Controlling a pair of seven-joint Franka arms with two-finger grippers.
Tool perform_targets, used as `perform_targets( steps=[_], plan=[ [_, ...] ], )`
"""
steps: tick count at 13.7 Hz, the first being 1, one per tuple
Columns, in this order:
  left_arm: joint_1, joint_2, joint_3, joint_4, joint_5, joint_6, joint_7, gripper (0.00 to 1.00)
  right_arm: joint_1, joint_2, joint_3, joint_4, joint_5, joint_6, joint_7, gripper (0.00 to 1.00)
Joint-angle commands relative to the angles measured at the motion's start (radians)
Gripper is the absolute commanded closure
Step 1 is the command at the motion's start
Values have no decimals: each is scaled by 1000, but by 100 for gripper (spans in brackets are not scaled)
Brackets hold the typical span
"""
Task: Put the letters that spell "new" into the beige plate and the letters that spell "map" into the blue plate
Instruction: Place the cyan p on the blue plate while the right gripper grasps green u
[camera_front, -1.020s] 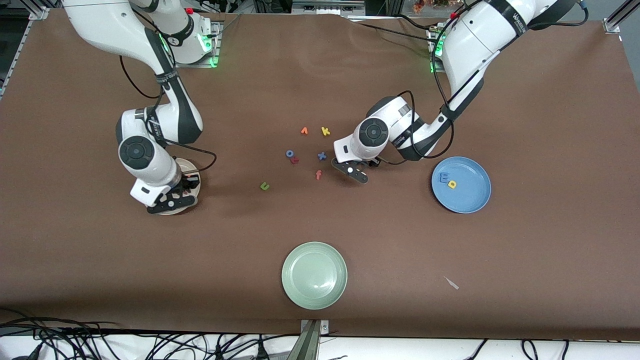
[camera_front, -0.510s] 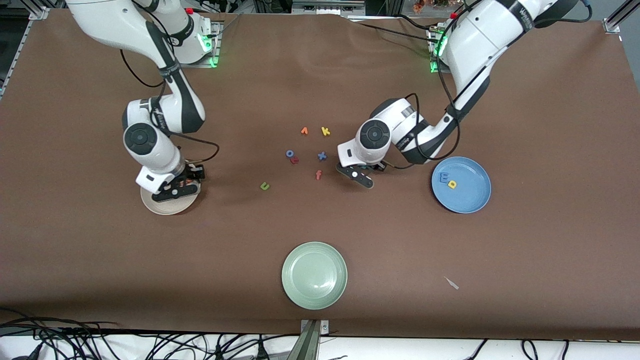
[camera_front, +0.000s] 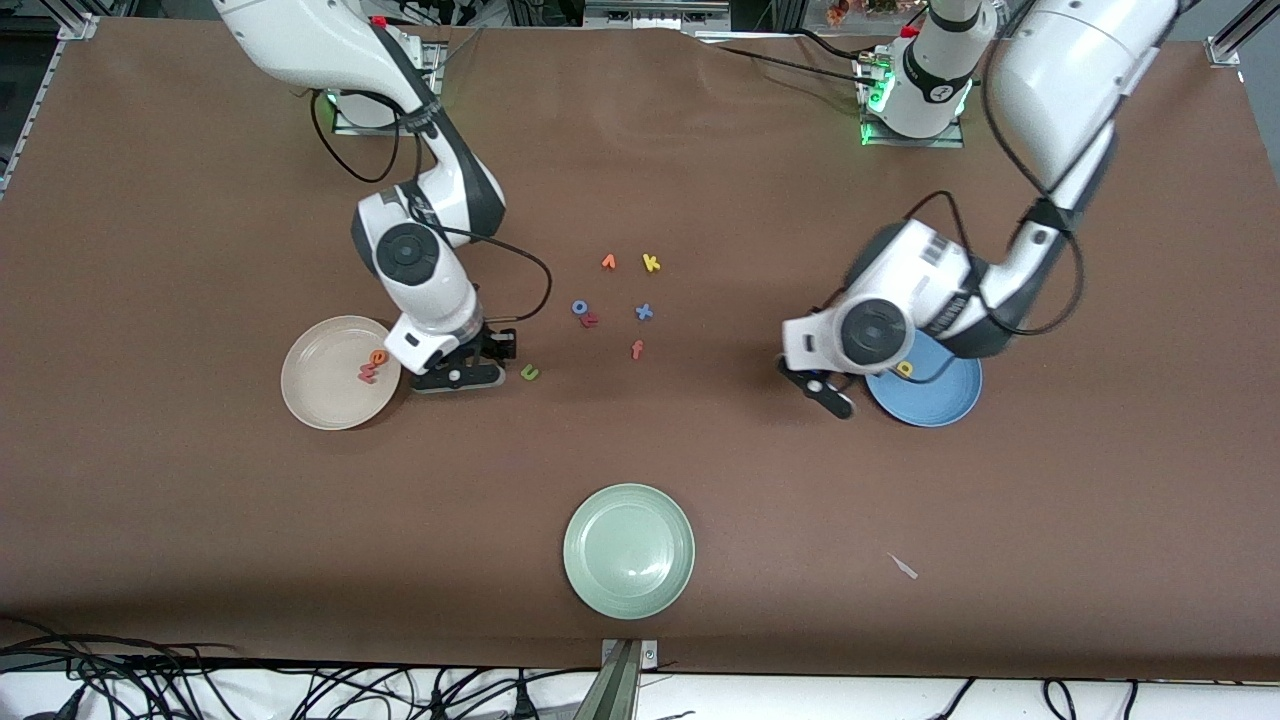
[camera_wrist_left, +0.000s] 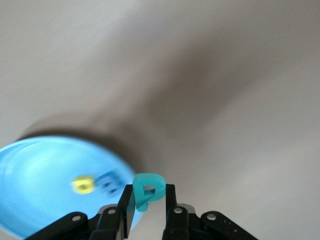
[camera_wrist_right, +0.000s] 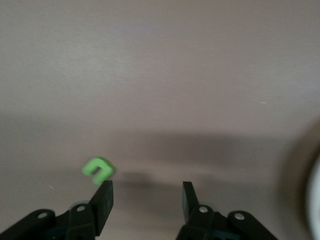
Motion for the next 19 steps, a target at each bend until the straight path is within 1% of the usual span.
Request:
perform_targets(
  steps=[1,2,3,4,6,7,8,10,11,13,14,15,16,17,19],
  plan=[
    [121,-9,-14,-25,18,-21,156,88,27,53,-4,64,11,5,58,36],
    [153,-6,-14,-36,16,-21,170,82,28,63,-4,67,13,17,61,36],
    [175,-5,-14,-36,13,-21,173,36,31,66,-4,67,13,25,71,36],
    [175,-15,-17,-36,12,-23,172,0,36,70,-4,67,11,29,86,36],
    [161,-51,-40,-7,16,-53,158,0,42,80,-4,70,11,51,98,36],
    [161,-62,-53,23,10,-68,158,0,48,86,-4,71,11,57,110,36],
    [161,-91,-72,55,7,-117,146,0,53,96,-4,79,13,63,114,31],
    [164,-107,-127,166,5,-221,104,0,57,104,-4,81,11,72,130,30],
    [163,-107,-142,227,5,-277,60,0,57,106,-4,81,11,74,131,30],
    [171,-120,-194,315,5,-376,-35,0,57,109,-4,81,8,74,131,30],
    [175,-130,-210,348,4,-412,-69,0,57,113,-4,81,8,85,131,30],
    [171,-145,-199,378,-13,-440,-86,0,59,121,-5,79,8,94,131,30],
    [125,-236,-114,363,-68,-417,-101,0,59,126,-4,79,8,95,131,30],
    [43,-295,23,334,-117,-353,-124,0,59,126,-5,79,8,95,131,30],
    [-45,-407,261,295,-323,-333,-132,0,59,127,-4,78,10,97,132,33]
  ],
)
